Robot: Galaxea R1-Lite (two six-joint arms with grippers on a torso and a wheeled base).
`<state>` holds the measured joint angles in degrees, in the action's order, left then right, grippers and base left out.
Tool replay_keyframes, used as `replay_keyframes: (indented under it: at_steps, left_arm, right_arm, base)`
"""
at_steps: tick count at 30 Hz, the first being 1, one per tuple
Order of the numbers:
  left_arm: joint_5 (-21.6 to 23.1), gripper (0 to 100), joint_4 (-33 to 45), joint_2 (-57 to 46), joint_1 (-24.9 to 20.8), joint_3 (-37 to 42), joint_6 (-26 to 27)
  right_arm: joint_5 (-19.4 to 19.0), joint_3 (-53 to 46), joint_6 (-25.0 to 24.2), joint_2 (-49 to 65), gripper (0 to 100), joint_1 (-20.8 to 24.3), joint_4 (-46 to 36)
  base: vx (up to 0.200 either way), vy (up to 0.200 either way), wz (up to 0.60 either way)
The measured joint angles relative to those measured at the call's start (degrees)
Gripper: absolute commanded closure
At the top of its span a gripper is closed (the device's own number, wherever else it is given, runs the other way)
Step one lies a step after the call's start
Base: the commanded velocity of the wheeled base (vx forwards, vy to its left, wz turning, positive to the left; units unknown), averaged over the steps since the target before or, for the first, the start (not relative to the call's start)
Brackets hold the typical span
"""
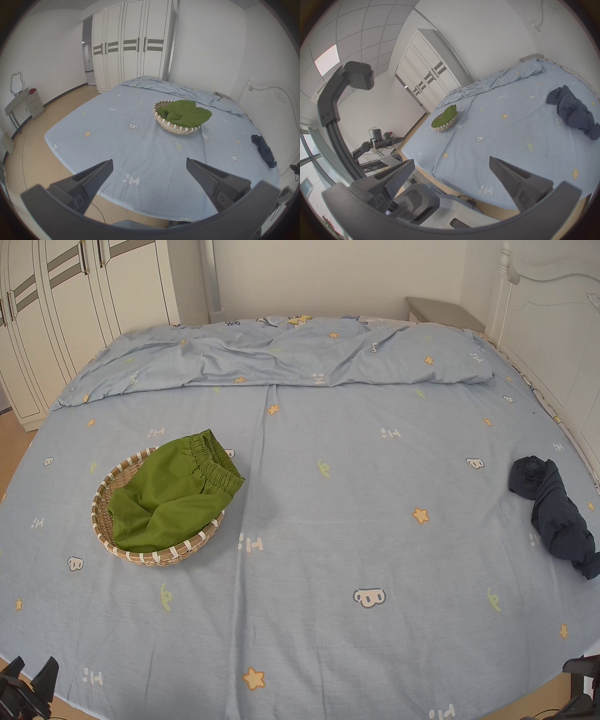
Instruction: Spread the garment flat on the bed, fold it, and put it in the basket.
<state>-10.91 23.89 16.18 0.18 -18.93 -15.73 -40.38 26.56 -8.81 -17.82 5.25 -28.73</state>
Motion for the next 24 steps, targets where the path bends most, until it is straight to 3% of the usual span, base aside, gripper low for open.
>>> replay_keyframes:
  at_steps: [8,14,18,20,21,22,24]
  left_arm:
    - [0.11,0,-4.33,-8.22,2.35,6.81,0.60]
    - [1.55,0,-9.86,-12.59,0.59,9.79,6.97]
    - [3.30,0,-12.24,-14.20,0.12,11.28,13.04]
    - [4.00,0,-14.64,-14.75,0.06,12.26,16.43]
    - [4.13,0,-15.09,-14.84,0.04,12.43,16.98]
    - [4.75,0,-16.40,-15.03,0.00,13.04,18.43]
    - [6.05,0,-17.43,-15.19,0.00,13.59,19.63]
  right_arm:
    - [0.09,-3.99,-0.18,5.97,0,2.51,-0.61]
    - [1.46,-7.68,0.30,10.02,0,2.34,-0.17]
    - [8.58,-10.03,2.17,11.37,0,2.29,1.32]
    - [15.17,-11.39,3.34,11.90,0,2.27,3.06]
    - [16.40,-11.61,3.56,11.96,0,2.27,3.36]
    - [20.41,-12.37,4.19,12.13,0,2.27,4.38]
    - [24.78,-13.09,5.05,12.31,0,2.29,5.41]
  base:
    - [0.000,0.000,0.00]
    - [0.000,0.000,0.00]
    - [0.000,0.000,0.00]
    - [0.000,0.000,0.00]
    - [0.000,0.000,0.00]
    - [0.000,0.000,0.00]
    - [0.000,0.000,0.00]
